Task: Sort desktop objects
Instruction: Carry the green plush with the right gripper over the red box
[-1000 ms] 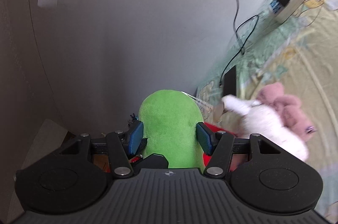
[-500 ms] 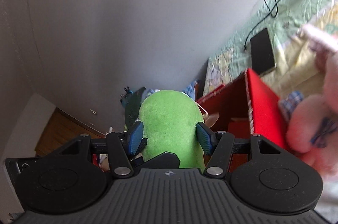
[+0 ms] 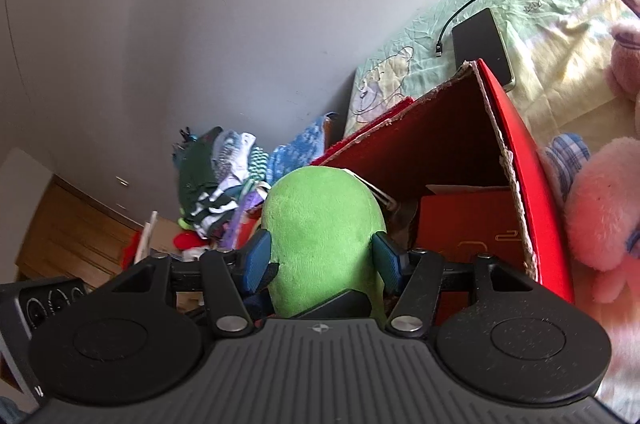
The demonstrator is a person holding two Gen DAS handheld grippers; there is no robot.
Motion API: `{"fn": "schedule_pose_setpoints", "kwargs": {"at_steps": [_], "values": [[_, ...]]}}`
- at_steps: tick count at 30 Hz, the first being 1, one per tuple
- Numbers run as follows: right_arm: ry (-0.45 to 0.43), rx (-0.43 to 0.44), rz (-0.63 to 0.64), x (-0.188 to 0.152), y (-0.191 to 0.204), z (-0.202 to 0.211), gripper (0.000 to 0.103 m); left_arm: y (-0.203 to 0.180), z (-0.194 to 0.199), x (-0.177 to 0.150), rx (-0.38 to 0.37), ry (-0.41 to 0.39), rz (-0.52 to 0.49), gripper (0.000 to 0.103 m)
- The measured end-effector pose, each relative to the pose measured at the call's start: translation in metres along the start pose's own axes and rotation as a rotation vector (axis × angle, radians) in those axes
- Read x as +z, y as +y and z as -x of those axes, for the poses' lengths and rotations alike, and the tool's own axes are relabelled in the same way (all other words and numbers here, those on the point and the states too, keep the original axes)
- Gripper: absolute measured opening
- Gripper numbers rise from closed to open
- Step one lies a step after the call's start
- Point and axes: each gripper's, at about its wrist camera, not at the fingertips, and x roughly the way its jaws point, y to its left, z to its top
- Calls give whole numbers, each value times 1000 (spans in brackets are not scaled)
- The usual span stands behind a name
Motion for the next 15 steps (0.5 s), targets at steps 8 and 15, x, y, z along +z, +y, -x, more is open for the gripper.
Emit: {"fn": "schedule_pose_setpoints", "kwargs": {"at_steps": [8,15], "values": [[58,20,-49,-1,-7,-17,61,19,7,-3,28,1,2,67],[138,11,-97,-6,-10,-31,63,28,11,-6,57,28,-12,65]]}}
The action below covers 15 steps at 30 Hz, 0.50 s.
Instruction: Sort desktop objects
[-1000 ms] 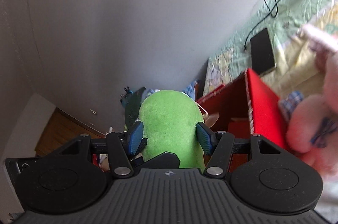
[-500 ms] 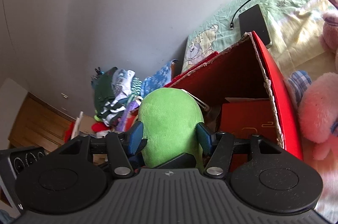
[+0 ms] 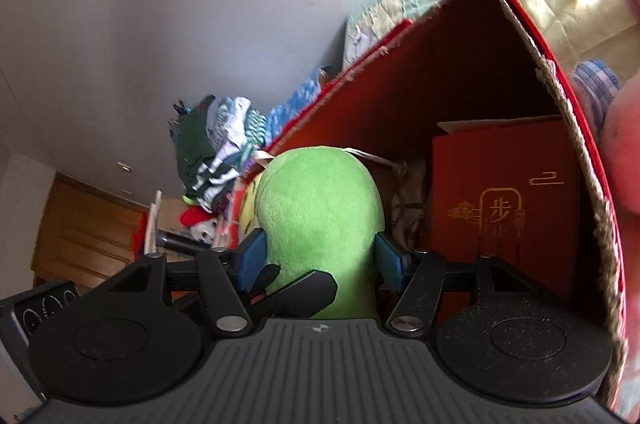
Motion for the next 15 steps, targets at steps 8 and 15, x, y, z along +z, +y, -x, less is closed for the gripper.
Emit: {"fn": "schedule_pose_setpoints", "kwargs": {"at_steps": [8,15], "values": [[9,-125,145,-2,16,-1,73,-14,-10,-3,29,24,-49,64],[-84,-88,166,2,15,25,72,-15,-8,-4,41,21,-52,64]]}}
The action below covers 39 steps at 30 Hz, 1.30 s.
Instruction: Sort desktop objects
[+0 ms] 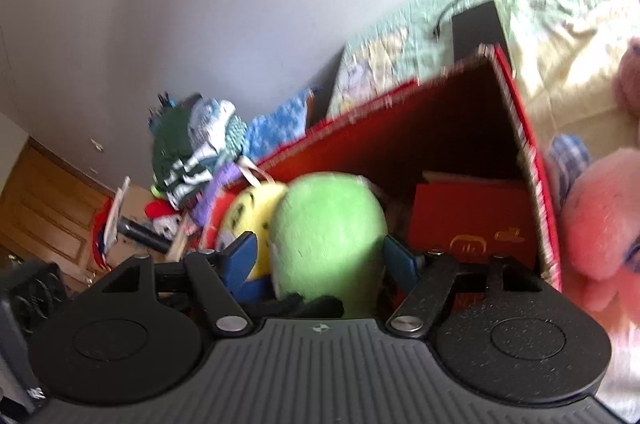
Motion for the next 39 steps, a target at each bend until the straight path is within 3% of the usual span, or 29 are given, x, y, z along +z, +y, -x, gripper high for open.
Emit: {"fn": "schedule_pose_setpoints", "kwargs": {"at_steps": [4,6,8,10,23,28,30,33,39], "values": [[-73,-21,1,1,5,1,65,-5,3,-1,15,-10,-21,62],[-87,-29,-11,4,3,-1,57,-7,6,-1,8,-20,-33,63],[-64,-31,-38,6,-2,-7,39,-7,8,-3,1,-25,-42,64],[-30,-42,-51,6,-4,-15,32,-6,8,-3,3,-25,-46,64],[21,-55,32,0,4,-39,33,-6,2,3,33,-12,-39,64],[13,-38,7,1,-4,-38,34,-17,-7,6,82,0,-74,65],[8,-36,13,0,-3,-37,36,-18,-9,6,86,0,-76,68],[6,-25,52,0,0,-37,52,-16,-11,5,80,0,-70,70],[-1,-33,38,0,-1,-37,54,-15,-12,6,67,4,-45,76]]}}
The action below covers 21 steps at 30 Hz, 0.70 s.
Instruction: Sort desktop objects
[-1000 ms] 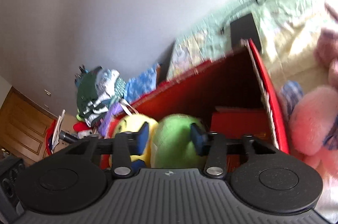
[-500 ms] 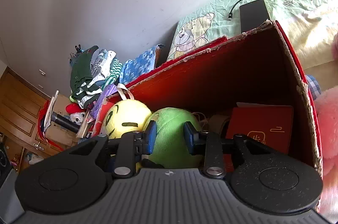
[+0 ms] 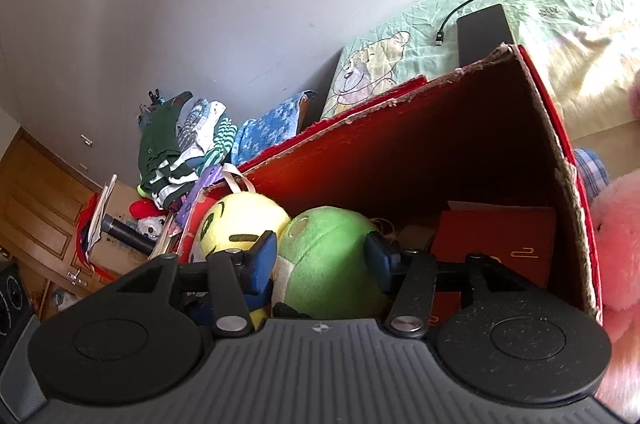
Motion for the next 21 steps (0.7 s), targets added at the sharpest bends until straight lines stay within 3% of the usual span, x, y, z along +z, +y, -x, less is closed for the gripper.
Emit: {"fn": "schedule_pose_setpoints", "kwargs": {"at_steps": [21], "values": [[-1,-16,9,-1,2,-1,58,0,4,-3,-16,-8,27,82]]}}
